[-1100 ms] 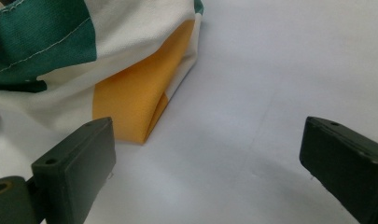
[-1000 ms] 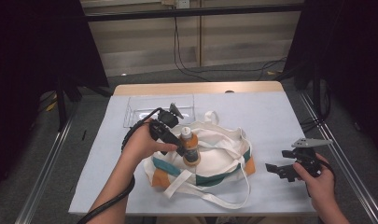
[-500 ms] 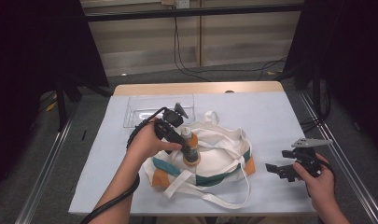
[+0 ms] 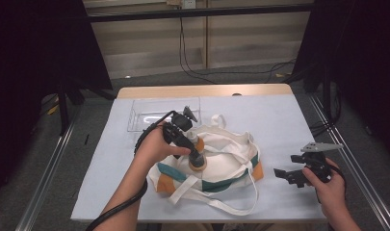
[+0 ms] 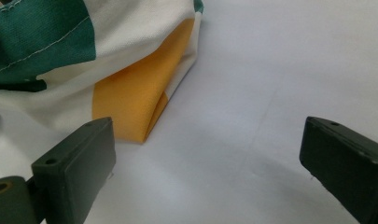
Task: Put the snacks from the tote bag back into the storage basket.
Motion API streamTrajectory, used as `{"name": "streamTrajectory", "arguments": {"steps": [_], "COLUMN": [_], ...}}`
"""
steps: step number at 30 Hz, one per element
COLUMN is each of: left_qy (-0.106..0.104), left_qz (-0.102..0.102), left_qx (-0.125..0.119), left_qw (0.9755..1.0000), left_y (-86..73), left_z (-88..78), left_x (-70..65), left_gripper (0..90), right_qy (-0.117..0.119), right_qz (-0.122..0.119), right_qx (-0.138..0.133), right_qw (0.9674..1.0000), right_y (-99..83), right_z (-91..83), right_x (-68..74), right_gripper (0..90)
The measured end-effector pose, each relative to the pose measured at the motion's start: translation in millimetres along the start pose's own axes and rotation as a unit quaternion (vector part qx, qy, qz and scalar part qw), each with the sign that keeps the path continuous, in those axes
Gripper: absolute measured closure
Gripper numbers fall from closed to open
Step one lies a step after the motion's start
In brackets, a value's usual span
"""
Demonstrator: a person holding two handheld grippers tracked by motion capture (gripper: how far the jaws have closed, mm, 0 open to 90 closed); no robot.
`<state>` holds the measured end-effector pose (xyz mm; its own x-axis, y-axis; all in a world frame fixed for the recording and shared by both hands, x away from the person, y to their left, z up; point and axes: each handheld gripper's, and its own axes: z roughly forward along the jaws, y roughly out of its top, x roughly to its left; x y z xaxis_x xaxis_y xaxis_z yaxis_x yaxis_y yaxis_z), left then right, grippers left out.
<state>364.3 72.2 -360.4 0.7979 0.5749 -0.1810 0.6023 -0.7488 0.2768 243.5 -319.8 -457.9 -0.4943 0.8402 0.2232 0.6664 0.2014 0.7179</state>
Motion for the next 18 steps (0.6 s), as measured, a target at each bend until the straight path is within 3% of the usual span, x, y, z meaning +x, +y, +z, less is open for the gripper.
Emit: {"name": "streamTrajectory", "arguments": {"steps": [18], "left_qy": [-0.008], "left_qz": [0.009], "left_qx": [-0.006], "left_qw": [0.9999], "left_y": [5.8], "left_z": [4.4], "left_x": [-2.2], "left_gripper": [22.2], "right_qy": [-0.001], "right_qz": [0.002], "right_qx": [-0.001], "right_qw": [1.0], "right_y": [0.2], "right_z": [-0.6], "right_x": [0.4], "right_gripper": [3.5]}}
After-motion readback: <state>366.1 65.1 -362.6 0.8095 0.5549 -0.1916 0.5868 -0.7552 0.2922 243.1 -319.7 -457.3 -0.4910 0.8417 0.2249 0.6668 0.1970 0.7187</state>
